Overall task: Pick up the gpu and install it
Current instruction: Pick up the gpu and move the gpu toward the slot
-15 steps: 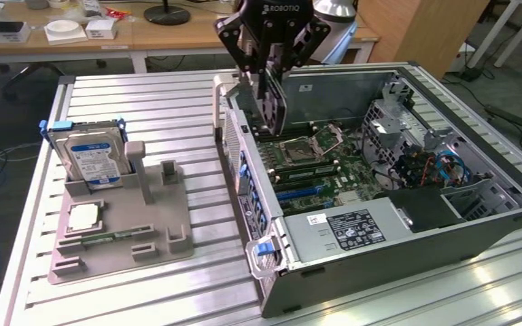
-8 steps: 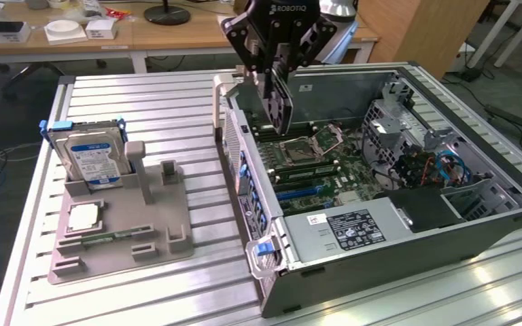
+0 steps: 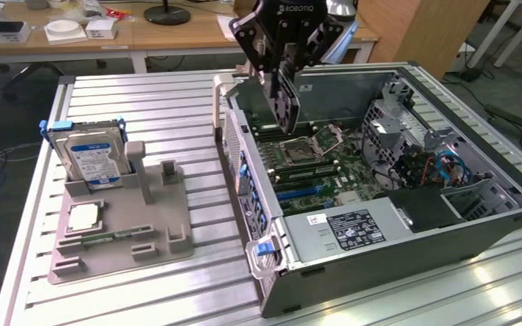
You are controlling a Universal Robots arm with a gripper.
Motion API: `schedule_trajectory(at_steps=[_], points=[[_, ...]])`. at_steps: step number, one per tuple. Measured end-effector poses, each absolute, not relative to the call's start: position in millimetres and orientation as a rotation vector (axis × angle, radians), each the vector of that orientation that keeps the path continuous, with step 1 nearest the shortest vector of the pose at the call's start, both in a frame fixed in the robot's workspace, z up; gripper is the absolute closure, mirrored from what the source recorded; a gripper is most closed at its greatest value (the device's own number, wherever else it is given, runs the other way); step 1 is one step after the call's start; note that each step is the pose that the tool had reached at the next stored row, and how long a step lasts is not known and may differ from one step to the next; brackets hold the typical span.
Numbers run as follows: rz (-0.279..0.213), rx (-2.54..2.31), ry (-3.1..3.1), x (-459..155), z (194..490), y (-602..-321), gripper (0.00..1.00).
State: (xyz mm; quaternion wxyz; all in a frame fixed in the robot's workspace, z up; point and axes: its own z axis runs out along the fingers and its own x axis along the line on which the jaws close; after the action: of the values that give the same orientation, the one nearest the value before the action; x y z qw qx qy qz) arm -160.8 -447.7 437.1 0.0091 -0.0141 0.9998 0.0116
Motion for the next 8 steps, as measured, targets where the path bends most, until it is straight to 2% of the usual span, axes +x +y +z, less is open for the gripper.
schedule_trajectory(at_steps=[8], points=[[0.036, -0.046, 3.123, -152.1, 437.1, -447.7, 0.73]])
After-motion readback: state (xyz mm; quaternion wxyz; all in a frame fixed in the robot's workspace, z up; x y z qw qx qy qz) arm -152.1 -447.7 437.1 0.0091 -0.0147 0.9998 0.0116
